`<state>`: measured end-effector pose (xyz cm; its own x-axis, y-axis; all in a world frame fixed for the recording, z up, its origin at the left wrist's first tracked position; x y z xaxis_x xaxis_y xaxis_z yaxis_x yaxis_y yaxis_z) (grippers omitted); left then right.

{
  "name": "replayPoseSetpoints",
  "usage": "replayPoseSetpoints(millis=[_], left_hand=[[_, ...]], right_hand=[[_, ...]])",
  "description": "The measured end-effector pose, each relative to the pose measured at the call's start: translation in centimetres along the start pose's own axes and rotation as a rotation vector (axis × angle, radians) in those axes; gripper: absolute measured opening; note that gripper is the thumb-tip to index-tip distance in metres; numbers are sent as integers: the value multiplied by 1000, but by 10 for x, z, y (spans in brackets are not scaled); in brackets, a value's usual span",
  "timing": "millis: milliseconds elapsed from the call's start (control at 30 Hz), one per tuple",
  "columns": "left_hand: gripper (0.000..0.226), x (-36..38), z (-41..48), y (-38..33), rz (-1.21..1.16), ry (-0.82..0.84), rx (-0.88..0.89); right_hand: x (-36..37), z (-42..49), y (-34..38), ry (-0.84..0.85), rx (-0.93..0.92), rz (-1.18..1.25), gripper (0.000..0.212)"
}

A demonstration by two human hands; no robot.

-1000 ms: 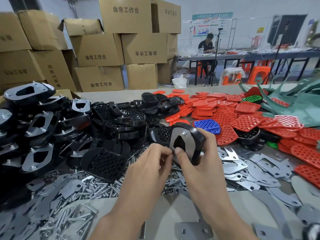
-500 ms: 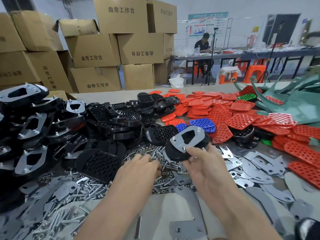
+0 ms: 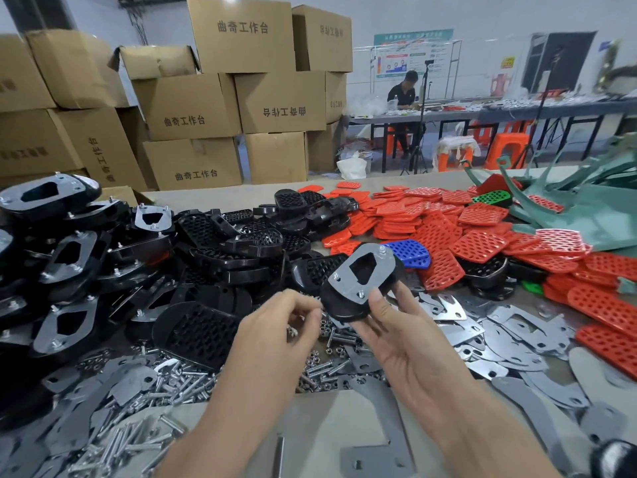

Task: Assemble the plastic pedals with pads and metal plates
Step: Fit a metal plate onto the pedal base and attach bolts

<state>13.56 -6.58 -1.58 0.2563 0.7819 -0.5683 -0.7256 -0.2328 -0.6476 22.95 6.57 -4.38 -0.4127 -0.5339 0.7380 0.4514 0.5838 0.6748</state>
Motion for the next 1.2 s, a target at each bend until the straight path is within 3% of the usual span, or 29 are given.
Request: replayPoseSetpoints(millis=[200,367,633,733,1033,1200], left_hand=[[19,-2,-1,-10,-173,-18,-2],[14,-3,-4,-19,-62,-23,135],[13,-3,-4,-15,-147,-13,68],[13,-2,-4,-13,-129,-17,61],[25,-2,-5,-13,-140,74,104],[16,-2,-7,-15,-112,58,106]], right_hand=[[4,-2,-8,33,44,-164,50],[6,-4,-10,93,27,-213,38],[7,-8,-10,68,-7,-261,51],[7,-7,-10,69,-34,-302,41],[9,-8,-8,29,-37,-278,48],[5,-6,-10,27,-46,-310,39]])
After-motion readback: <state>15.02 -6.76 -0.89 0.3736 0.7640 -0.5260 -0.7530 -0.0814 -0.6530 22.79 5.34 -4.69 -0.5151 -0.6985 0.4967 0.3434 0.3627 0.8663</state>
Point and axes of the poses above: each hand's wrist, its own z-axis towards the middle knuckle, its own x-axis out of the palm, y = z × x, the point moved 4 cm from there along z, towards the middle knuckle, and after that the axes turned 1 degree about -x, right-handed, at the moved point
